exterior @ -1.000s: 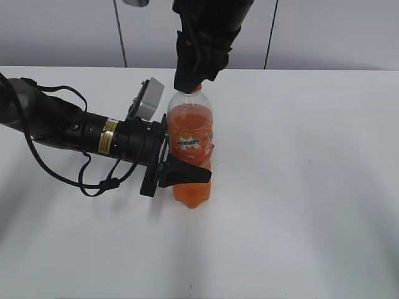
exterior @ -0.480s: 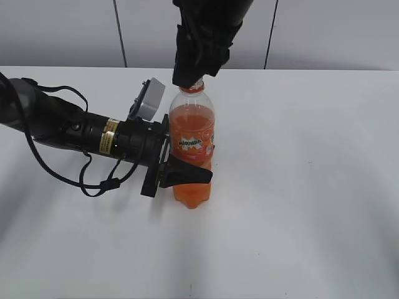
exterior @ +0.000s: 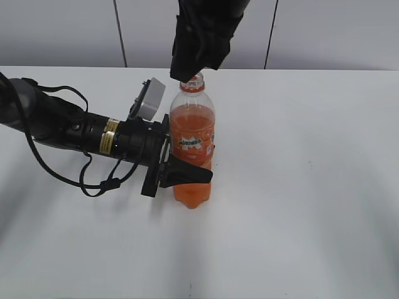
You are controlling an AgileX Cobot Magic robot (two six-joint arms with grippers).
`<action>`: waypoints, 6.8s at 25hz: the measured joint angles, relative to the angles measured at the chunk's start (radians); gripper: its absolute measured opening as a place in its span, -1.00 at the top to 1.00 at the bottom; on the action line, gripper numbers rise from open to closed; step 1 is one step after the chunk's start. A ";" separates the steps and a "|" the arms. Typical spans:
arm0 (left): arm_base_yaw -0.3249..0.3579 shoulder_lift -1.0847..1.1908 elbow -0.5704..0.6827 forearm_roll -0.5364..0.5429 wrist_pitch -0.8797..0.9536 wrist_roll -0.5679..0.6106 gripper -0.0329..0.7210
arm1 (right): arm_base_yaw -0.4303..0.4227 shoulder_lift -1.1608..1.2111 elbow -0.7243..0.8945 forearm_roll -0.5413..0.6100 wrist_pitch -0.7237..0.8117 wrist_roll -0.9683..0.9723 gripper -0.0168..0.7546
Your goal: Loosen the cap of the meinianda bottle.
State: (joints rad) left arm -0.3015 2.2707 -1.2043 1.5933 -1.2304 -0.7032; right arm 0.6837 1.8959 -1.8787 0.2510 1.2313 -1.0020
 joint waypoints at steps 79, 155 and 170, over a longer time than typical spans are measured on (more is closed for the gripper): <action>0.000 0.000 0.001 -0.030 0.008 -0.007 -0.18 | -0.625 0.085 0.821 0.048 -0.725 0.752 0.25; 0.073 -0.722 0.002 0.011 0.480 -0.448 -0.58 | -0.625 -0.364 0.570 0.152 -0.218 0.803 -0.24; 0.104 -0.691 0.075 -0.225 1.493 -0.544 -0.58 | -0.625 -0.380 0.541 0.185 -0.088 0.822 -0.24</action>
State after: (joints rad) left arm -0.1978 1.5796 -1.1297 1.3679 0.2622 -1.2472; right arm 0.0589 1.5156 -1.3372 0.4364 1.1437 -0.1804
